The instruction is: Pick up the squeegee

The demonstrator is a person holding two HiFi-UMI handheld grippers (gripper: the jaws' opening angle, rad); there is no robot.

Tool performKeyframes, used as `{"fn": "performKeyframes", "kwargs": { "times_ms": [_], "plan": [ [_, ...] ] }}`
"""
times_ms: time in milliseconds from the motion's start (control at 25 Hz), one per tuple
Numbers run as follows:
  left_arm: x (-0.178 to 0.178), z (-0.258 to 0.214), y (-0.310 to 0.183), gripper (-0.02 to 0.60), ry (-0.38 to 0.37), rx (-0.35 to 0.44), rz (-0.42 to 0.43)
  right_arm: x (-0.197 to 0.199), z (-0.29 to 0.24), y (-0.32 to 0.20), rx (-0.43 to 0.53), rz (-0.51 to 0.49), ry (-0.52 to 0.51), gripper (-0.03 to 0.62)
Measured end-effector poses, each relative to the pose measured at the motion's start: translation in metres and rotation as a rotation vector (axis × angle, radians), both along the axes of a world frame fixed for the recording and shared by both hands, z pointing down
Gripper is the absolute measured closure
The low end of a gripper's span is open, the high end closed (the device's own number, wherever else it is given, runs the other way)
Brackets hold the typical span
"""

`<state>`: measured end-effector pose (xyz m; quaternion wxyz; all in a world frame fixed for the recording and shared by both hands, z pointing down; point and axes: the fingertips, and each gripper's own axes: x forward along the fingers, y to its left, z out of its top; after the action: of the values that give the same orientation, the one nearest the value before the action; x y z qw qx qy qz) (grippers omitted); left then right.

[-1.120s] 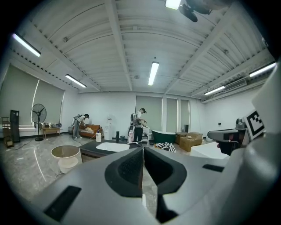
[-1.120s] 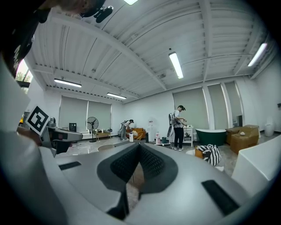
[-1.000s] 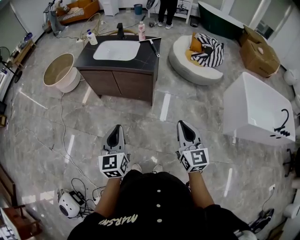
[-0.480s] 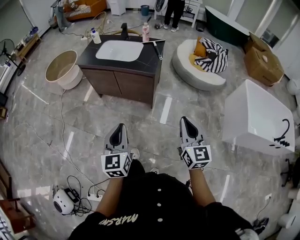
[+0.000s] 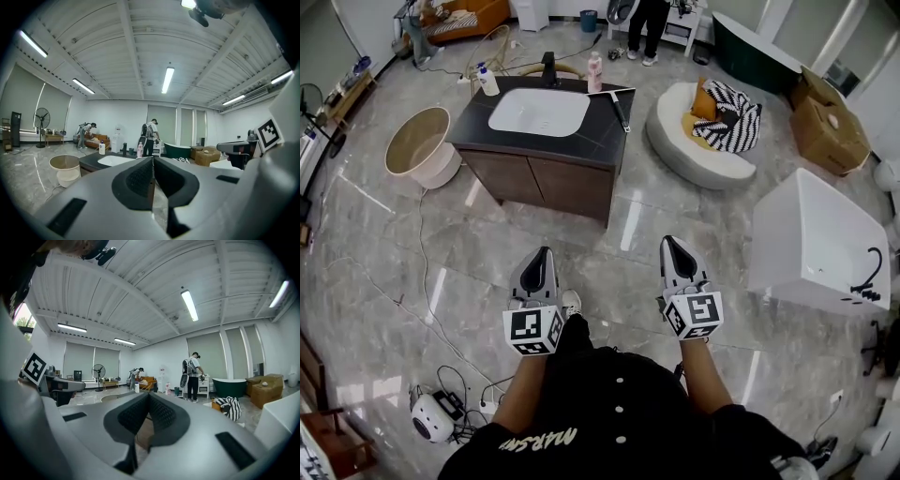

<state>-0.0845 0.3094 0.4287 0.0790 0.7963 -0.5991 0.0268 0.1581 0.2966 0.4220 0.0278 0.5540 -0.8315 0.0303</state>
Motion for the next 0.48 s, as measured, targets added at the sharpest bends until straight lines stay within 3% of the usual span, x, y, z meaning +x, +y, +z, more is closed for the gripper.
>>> {"fn": "performKeyframes", "kwargs": {
  "times_ms": [480],
  "plan": [
    [-0.054, -0.008, -0.143, 0.561, -0.003, -0.008, 0.054, -0.05, -0.012, -0.13, -0.006, 0.053, -0.004, 0.597]
  ]
}}
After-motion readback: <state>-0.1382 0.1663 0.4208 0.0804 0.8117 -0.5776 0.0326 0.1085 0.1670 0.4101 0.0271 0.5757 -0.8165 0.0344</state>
